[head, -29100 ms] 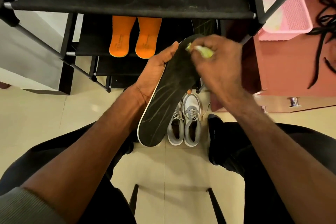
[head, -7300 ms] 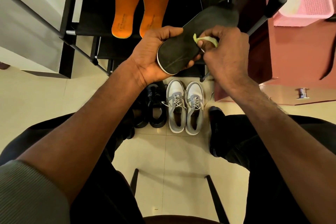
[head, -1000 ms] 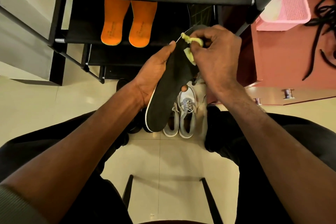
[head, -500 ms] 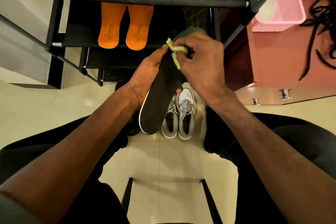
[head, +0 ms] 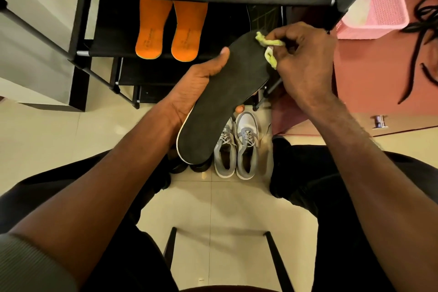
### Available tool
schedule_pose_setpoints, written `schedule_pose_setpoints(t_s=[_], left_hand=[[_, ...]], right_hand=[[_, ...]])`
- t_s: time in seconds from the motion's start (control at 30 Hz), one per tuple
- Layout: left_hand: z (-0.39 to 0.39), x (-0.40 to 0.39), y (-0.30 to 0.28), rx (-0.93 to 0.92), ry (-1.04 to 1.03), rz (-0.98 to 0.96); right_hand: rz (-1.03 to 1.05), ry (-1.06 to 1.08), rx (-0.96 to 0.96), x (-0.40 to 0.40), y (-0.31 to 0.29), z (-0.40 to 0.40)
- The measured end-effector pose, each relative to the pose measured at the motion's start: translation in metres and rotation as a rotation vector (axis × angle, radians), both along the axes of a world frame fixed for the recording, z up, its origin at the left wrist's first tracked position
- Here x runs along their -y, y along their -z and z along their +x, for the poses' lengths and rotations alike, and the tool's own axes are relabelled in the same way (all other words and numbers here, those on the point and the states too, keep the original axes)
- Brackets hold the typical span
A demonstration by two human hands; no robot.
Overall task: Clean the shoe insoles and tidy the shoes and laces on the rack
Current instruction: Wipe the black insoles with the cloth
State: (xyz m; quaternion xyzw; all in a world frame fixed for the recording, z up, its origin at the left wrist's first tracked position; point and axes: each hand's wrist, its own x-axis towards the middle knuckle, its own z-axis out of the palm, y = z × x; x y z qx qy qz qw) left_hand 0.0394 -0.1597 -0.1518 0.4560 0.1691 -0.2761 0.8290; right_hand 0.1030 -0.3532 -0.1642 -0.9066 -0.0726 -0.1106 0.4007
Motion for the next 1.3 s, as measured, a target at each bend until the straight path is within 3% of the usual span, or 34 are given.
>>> schedule_pose_setpoints(t_s=[0.37,0.43,0.57,0.63,0.77,1.0,1.1,1.3], left_hand=[[0.013,-0.004,0.001,-0.019,-0.372,0.031],[0.016,-0.008,0.01,-0.044,-0.416,0.05],[0.023,-0.015,0.031,-0.171,-0.457,0.151],[0.027,-0.018,0.04,-0.24,-0.491,0.186],[0.033,-0.025,0.047,-0.243,-0.491,0.253],[0.037,-0.025,0.043,-0.152,-0.461,0.234],[0.035,-0.024,0.036,-0.133,-0.463,0.252],[0.028,-0.026,0.029,-0.091,-0.462,0.259]], right_hand=[[0.118,-0.279,-0.032,-0.052,0.007,-0.06],[0.202,-0.314,-0.15,-0.059,0.006,-0.07],[0.504,-0.345,-0.649,-0.051,-0.003,-0.061],[0.638,-0.23,-0.71,-0.04,-0.006,-0.049],[0.554,-0.036,-0.548,-0.023,-0.008,-0.031],[0.316,0.042,-0.756,-0.033,0.004,-0.036],[0.396,0.054,-0.907,-0.042,0.005,-0.037],[0.453,-0.01,-0.887,-0.061,0.019,-0.043]])
